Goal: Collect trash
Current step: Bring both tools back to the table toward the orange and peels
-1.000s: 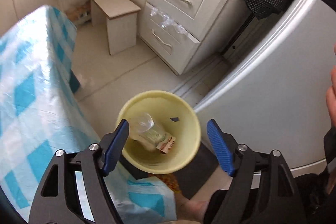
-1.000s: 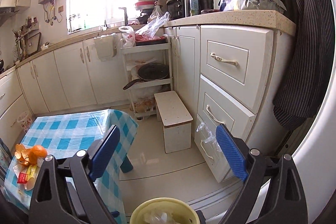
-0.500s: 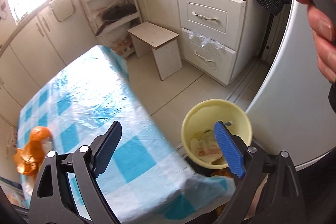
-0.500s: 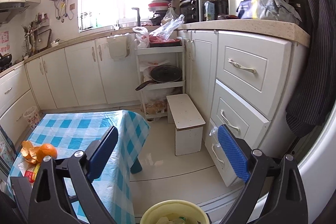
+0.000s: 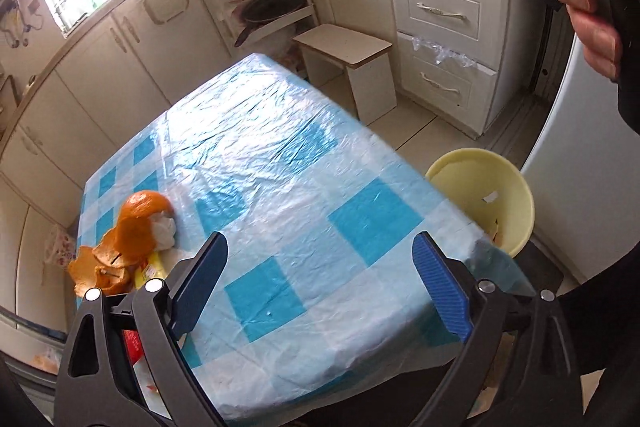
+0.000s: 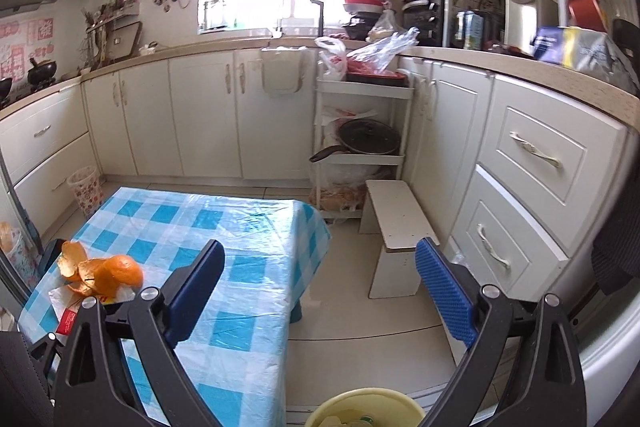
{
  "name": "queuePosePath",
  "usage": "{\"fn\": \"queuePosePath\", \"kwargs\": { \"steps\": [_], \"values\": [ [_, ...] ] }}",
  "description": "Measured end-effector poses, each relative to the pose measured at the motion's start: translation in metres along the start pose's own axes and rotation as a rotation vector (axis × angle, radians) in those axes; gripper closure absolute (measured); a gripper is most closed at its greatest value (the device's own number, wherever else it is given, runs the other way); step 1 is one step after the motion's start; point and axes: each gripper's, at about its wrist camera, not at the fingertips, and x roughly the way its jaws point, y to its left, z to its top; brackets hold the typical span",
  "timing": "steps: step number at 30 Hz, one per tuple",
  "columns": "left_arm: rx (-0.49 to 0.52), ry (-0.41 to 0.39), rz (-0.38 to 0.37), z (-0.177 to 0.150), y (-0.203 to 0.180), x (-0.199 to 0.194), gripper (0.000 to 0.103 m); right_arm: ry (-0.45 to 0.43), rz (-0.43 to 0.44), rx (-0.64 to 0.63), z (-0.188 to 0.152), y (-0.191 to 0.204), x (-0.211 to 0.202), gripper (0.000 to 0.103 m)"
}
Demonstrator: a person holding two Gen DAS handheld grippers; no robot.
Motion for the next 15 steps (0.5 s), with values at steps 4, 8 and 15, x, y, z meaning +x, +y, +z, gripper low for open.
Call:
{"fn": "queuePosePath", "kwargs": {
  "steps": [4,8,15],
  "values": [
    [-0.037,0.052,0.003,-0.025,0.031,0.007,0.013,0.028,0.045,-0.042,0.000,0.032,0.014,0.011],
    [-0.059,0.089,-0.010,-0.048,0.064,0.009,0.013,0.081,0.129,-0.087,-0.001,0.072,0.034,0.011],
    [0.013,0.099,-0.058,-0.077,0.128,-0.011,0.013,0.191,0.285,-0.185,-0.011,0.151,0.070,0.011]
  ]
}}
